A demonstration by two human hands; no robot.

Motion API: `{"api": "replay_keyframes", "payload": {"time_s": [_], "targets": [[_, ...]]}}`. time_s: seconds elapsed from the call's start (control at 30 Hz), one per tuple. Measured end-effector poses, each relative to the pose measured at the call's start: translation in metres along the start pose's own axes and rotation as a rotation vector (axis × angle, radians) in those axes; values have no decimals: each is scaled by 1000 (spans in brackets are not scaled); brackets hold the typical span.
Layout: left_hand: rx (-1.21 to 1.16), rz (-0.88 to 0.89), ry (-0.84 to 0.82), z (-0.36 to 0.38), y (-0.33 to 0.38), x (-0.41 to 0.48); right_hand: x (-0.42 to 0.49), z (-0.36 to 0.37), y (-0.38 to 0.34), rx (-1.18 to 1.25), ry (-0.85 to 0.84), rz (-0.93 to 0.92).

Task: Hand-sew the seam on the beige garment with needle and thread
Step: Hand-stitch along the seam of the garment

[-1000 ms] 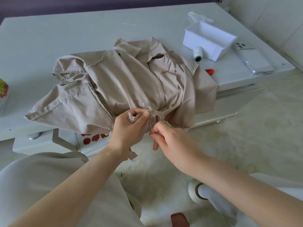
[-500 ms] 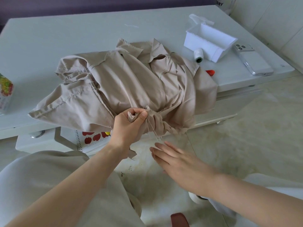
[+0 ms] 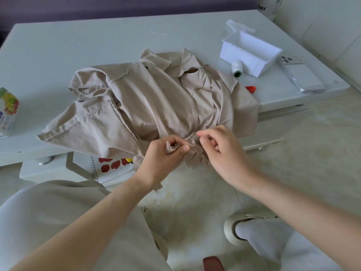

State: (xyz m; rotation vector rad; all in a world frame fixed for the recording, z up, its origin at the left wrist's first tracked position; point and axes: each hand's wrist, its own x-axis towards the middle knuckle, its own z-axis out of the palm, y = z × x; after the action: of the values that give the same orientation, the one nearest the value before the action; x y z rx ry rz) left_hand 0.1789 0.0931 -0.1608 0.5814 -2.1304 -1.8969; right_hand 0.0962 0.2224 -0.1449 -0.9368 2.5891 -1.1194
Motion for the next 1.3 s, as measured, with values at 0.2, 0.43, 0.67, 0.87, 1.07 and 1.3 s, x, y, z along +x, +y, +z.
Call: {"api": "replay_keyframes", "payload": {"time_s": [0.2, 0.43, 0.67, 0.87, 1.07, 1.3], "targets": [[18, 16, -85, -2, -2, -3, 14, -1, -18, 306, -301, 374], [32, 4, -157, -4, -2, -4, 25, -1, -10, 568, -149, 459], [-11, -92, -157, 2, -1, -5, 26, -16, -8, 1019, -43, 436], [52, -93, -138, 2, -1, -5, 14, -19, 23, 714, -61, 374], [-13, -107, -121, 2, 3, -6, -8, -19, 74, 420, -41, 372], [-20, -134, -62, -2, -4, -1, -33, -18, 109, 181, -56, 283]]}}
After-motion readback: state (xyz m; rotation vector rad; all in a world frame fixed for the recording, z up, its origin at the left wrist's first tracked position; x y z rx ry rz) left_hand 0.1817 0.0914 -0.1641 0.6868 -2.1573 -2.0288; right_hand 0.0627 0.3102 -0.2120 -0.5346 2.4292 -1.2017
